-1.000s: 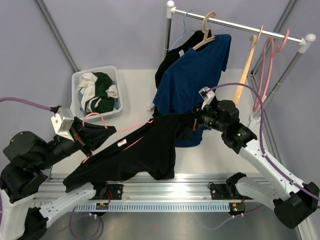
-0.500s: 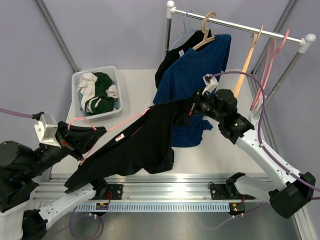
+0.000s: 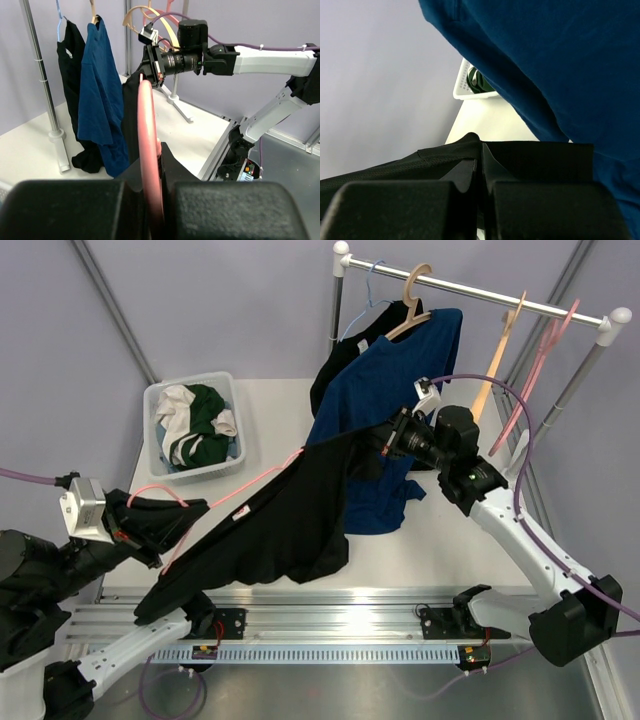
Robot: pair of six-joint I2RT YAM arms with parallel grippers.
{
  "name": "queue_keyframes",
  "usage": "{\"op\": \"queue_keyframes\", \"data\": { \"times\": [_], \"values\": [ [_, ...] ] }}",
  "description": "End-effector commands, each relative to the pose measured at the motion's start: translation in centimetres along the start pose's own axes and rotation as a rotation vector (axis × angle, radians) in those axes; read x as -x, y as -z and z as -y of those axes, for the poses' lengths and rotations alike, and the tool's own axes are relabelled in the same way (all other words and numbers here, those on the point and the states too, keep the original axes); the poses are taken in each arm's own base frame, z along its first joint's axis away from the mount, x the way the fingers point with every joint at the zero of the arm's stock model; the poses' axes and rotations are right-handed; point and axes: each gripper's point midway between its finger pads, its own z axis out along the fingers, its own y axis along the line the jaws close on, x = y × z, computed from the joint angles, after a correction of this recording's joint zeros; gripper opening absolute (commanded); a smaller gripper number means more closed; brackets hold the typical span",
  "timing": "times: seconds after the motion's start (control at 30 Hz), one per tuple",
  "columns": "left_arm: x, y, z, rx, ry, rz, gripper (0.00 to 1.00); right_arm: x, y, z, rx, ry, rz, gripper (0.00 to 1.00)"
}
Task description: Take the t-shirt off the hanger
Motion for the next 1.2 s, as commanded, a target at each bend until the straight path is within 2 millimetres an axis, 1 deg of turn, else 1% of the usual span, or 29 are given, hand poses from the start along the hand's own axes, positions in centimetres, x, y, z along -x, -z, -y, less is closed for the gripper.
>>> {"op": "queue_keyframes", "data": {
  "times": [0.0, 0.13, 0.2, 0.27, 0.33, 0.37, 0.47, 0.63, 0.8, 0.83, 0.9, 0.93, 0.97, 1.0, 1.03, 1.07, 1.1, 1.13, 1.17],
  "values": [
    [5.7, 3.6, 2.8, -0.087, -0.052, 0.205, 0.00, 1.5, -0.6, 3.6, -0.109, -0.046, 0.072, 0.00],
    [6.7, 4.3, 2.3, -0.043, -0.055, 0.251, 0.00, 1.1, -0.7, 3.5, -0.100, -0.048, 0.049, 0.00],
    [7.2, 4.5, 2.0, -0.021, -0.059, 0.288, 0.00, 0.9, -0.5, 3.8, -0.115, -0.064, 0.053, 0.00],
    [7.8, 4.4, 1.9, -0.017, -0.058, 0.329, 0.00, 0.6, -0.5, 4.2, -0.118, -0.078, 0.049, 0.00],
    [8.4, 4.9, 1.9, -0.013, -0.059, 0.371, 0.00, 0.4, -0.6, 4.4, -0.110, -0.101, 0.042, 0.00],
    [8.8, 5.1, 1.9, -0.014, -0.063, 0.395, 0.00, 0.6, -0.7, 4.2, -0.083, -0.096, 0.053, 0.00],
    [9.0, 5.0, 1.4, 0.015, -0.056, 0.403, 0.00, 0.1, -0.9, 4.1, -0.059, -0.118, 0.034, 0.00],
    [9.4, 5.8, 0.8, 0.055, -0.070, 0.441, 0.00, -0.5, -0.8, 4.7, -0.037, -0.153, 0.027, 0.00],
    [9.1, 5.4, 0.6, 0.063, -0.062, 0.434, 0.00, -0.5, -0.9, 5.2, -0.038, -0.166, 0.030, 0.00],
    [8.9, 5.0, 0.3, 0.071, -0.060, 0.433, 0.00, -0.7, -0.9, 5.2, -0.032, -0.175, 0.025, 0.00],
    [8.5, 4.5, 0.2, 0.069, -0.056, 0.423, 0.00, -0.4, -1.0, 4.4, 0.010, -0.158, 0.029, 0.00],
    [8.1, 3.9, 0.0, 0.069, -0.050, 0.407, 0.00, -0.1, -1.0, 3.9, 0.019, -0.131, 0.017, 0.00],
    [7.5, 2.9, -0.2, 0.064, -0.044, 0.383, 0.00, 0.1, -1.1, 3.9, 0.011, -0.116, 0.012, 0.00],
    [7.1, 2.3, -0.1, 0.050, -0.039, 0.368, 0.00, 0.5, -1.1, 3.7, 0.010, -0.062, 0.012, 0.00],
    [6.9, 1.6, -0.1, 0.038, -0.035, 0.367, 0.00, 1.0, -0.9, 2.8, 0.021, -0.030, -0.005, 0.00],
    [5.5, 0.0, -0.7, 0.043, -0.020, 0.326, 0.00, 0.9, -1.1, 2.8, 0.018, -0.007, -0.030, 0.00],
    [5.7, -0.5, -0.9, 0.040, -0.024, 0.342, 0.00, 1.3, -0.9, 1.2, 0.079, 0.075, -0.063, 0.00],
    [5.3, -1.1, -1.1, 0.039, -0.027, 0.343, 0.00, 0.1, -1.0, 1.5, 0.083, 0.070, -0.132, 0.00],
    [3.8, -2.5, -1.7, 0.044, -0.021, 0.317, 0.00, -0.4, -0.9, 0.9, 0.123, 0.097, -0.172, 0.00]
  ]
}}
